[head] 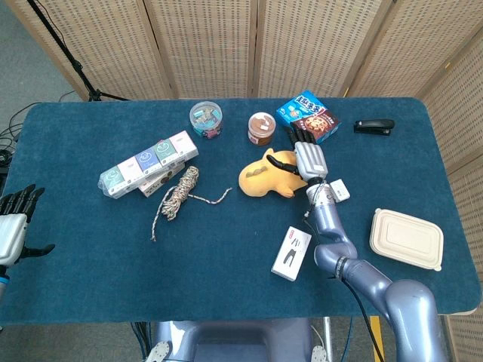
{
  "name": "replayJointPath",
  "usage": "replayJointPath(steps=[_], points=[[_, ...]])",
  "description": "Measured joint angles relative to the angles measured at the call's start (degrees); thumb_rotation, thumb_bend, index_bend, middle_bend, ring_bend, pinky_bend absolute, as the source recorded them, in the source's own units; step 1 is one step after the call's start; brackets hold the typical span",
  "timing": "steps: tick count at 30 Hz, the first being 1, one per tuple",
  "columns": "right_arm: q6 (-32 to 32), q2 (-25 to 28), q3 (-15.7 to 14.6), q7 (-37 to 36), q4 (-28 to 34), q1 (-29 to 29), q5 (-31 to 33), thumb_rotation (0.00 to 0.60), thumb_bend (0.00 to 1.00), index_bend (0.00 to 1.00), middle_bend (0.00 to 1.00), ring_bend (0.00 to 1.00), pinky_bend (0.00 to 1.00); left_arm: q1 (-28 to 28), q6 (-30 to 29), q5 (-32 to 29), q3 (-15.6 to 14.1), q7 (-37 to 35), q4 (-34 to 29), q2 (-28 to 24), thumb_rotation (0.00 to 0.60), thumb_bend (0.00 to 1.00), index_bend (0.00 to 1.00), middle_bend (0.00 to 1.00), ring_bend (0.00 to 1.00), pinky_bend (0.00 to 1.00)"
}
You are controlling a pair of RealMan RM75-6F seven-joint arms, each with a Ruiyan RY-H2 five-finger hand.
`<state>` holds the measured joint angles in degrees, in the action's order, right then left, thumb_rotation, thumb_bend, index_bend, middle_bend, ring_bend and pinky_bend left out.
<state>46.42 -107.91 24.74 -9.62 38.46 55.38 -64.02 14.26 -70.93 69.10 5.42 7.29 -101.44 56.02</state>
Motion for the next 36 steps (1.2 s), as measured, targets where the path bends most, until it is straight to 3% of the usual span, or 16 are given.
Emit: replayJointPath(steps=[10,21,29,36], points=[[6.98,7.19,-1.24,11.30,20.05,-4.01,0.17,0.000,0.00,0.00,0.00,0.00,0.00,-1.28,-1.53,3.00,-0.73,-2.99,-0.08,-1.08,0.600,0.00,0.00,0.00,0.00,0.00],[18.17,23.61,-8.83,21.98,42.35,-15.19,-4.73,0.000,0.00,0.00,0.00,0.00,0.00,-2.30,-2.70,5.98,-1.80,-4.26,-0.14,-1.57,0.600,0.00,0.00,0.00,0.00,0.00],[28.77,34.85,-16.22,21.50,47.62,-26.62,-11.89,0.000,0.00,0.00,0.00,0.00,0.00,-3.14,-4.15,7.40,-2.51,-2.93,-0.59,-1.06,0.600,0.00,0.00,0.00,0.00,0.00],[38.18,37.67,-20.60,15.86,43.42,-35.13,-16.95,0.000,0.00,0.00,0.00,0.00,0.00,-4.05,-7.36,9.02,-2.50,-1.44,-0.06,0.56,0.600,0.00,0.00,0.00,0.00,0.00]])
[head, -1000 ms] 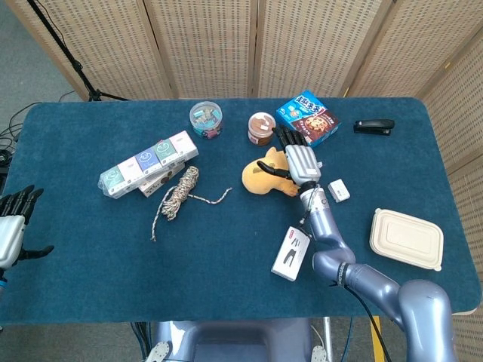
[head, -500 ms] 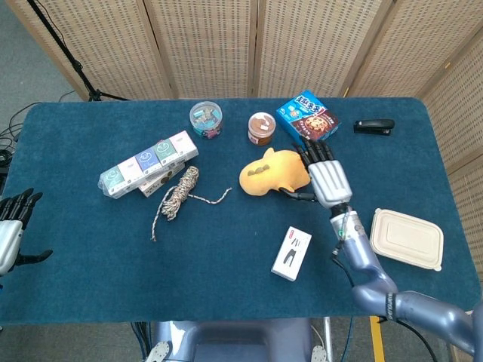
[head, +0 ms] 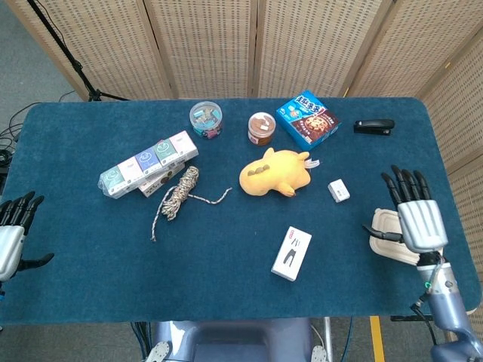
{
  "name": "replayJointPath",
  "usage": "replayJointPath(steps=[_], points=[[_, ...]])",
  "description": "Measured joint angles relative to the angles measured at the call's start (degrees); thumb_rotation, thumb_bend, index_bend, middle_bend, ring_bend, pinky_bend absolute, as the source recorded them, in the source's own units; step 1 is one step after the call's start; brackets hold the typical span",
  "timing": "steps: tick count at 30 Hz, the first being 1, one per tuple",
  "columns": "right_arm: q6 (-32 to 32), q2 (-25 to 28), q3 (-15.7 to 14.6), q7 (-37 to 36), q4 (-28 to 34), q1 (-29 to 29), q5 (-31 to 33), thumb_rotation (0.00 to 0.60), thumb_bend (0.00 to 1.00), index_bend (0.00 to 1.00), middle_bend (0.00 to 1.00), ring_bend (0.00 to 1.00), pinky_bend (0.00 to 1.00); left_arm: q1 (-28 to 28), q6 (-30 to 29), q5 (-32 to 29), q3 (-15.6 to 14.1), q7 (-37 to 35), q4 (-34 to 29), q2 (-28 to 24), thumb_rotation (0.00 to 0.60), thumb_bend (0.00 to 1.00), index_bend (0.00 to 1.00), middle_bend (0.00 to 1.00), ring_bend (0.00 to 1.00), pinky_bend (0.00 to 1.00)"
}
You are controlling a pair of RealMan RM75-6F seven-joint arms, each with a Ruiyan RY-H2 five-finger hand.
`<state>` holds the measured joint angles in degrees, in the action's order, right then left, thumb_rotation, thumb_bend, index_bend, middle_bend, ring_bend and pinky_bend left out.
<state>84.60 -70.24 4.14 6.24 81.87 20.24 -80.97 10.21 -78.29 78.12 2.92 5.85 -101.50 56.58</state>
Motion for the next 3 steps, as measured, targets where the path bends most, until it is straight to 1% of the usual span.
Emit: replayJointPath(steps=[3], points=[[4.59,-0.12,-1.49,-3.53,-3.86,-4.11,-1.84,0.000,0.00,0.00,0.00,0.00,0.00,-0.55,-1.72,0.86,0.16,0.95,0.80,1.32,0.600,0.00,0.00,0.00,0.00,0.00]])
